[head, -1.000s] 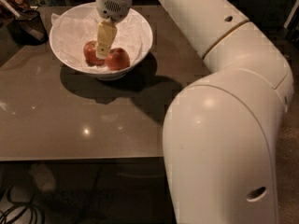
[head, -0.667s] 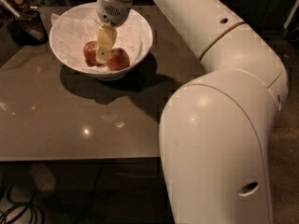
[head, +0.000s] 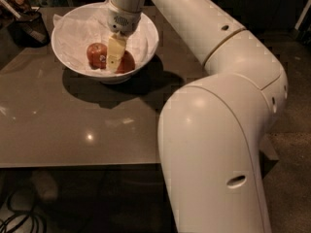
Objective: Pick apple from white bowl
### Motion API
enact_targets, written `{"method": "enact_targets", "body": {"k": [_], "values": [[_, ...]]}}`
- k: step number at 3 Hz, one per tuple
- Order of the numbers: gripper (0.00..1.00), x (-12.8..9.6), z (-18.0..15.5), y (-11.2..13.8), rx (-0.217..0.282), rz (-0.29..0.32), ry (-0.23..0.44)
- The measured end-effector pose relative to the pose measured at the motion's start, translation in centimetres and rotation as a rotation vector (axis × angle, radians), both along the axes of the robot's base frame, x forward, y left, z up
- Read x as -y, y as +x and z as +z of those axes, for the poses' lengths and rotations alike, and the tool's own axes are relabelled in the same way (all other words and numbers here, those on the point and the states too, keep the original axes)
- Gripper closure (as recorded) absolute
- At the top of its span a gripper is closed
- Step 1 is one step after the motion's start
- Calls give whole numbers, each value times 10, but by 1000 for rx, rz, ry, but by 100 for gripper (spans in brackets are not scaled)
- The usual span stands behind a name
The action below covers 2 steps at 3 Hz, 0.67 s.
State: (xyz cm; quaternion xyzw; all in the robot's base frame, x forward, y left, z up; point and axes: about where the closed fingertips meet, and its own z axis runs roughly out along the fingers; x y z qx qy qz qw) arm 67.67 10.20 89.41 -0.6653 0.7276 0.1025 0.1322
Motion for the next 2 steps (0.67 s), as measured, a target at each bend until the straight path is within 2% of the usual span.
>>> {"method": "enact_targets", "body": {"k": [2], "values": [[25, 11, -25, 10, -39, -36, -32]]}}
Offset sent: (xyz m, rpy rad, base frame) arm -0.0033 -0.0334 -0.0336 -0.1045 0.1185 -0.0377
